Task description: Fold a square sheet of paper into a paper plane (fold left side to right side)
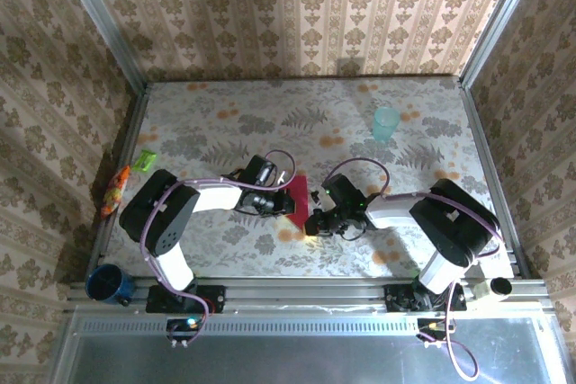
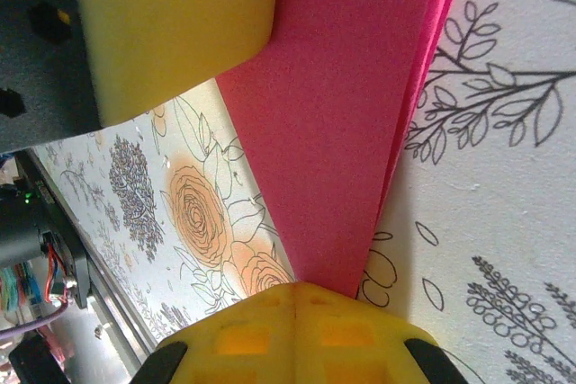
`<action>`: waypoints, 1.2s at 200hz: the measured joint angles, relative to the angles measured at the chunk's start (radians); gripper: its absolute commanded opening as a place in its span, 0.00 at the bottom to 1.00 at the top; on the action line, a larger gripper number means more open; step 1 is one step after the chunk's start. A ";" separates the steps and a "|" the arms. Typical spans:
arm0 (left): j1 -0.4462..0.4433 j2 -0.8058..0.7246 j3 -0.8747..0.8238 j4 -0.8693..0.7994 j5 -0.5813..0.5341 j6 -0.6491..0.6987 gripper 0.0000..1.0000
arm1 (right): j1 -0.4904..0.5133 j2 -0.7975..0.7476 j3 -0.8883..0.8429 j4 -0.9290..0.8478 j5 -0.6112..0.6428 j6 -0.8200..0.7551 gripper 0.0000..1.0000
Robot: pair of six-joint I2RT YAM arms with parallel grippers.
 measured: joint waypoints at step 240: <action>0.209 -0.152 -0.031 0.014 0.004 0.085 0.52 | -0.186 -0.007 0.106 -0.041 -0.018 -0.137 0.45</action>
